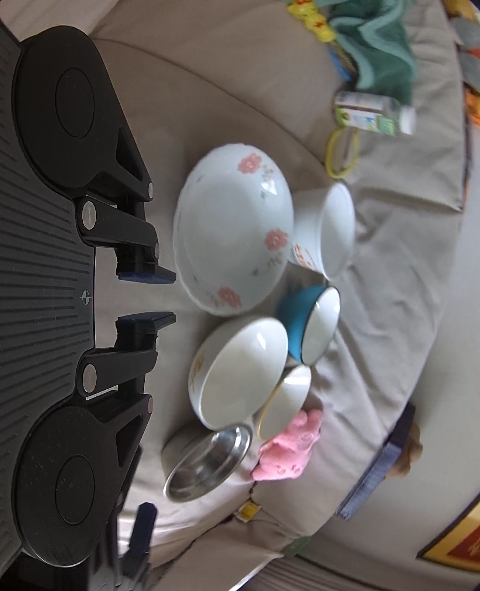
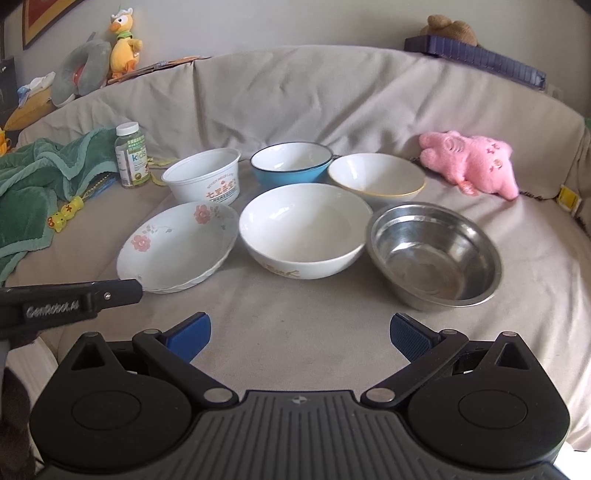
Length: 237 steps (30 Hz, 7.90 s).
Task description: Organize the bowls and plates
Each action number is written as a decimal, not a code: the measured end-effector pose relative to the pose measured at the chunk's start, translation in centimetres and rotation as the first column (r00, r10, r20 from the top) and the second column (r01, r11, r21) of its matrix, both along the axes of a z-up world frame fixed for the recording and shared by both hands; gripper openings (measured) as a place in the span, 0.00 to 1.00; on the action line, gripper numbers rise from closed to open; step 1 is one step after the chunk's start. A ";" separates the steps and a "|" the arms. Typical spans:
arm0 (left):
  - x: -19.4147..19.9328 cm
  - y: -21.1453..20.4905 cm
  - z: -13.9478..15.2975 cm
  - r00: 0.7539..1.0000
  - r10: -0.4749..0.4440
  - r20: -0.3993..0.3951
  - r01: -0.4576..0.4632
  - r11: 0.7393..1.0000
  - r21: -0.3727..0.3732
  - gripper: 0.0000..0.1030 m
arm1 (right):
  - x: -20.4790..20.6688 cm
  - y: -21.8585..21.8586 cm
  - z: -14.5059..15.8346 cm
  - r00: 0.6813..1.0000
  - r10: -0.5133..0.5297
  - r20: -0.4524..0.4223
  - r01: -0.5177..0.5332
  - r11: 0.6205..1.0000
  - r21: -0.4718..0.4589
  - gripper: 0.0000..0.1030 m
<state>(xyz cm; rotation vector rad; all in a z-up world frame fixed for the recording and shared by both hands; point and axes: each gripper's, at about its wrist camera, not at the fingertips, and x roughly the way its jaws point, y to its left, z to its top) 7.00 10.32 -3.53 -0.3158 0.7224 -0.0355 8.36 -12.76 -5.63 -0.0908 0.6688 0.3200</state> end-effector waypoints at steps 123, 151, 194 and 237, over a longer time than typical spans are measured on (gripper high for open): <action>19.5 -1.1 0.9 0.926 -0.314 -0.209 0.341 0.934 0.107 0.43 | 15.5 -0.3 -0.6 0.991 -0.059 -0.122 0.092 0.955 0.284 0.40; 18.3 13.0 -4.4 0.957 -0.056 -0.284 0.059 0.998 0.002 0.24 | 20.4 13.8 -3.3 0.954 0.132 -0.270 -0.097 0.986 0.138 0.43; 22.5 -19.0 -0.5 0.936 -0.342 -0.080 0.345 0.938 0.031 0.28 | 17.5 -23.6 -3.3 0.916 -0.385 -0.109 0.400 0.880 0.255 0.81; 12.9 8.2 1.9 0.995 -0.052 -0.080 0.055 0.998 0.030 0.28 | 17.0 10.7 3.3 0.985 0.112 -0.134 -0.101 0.991 0.087 0.22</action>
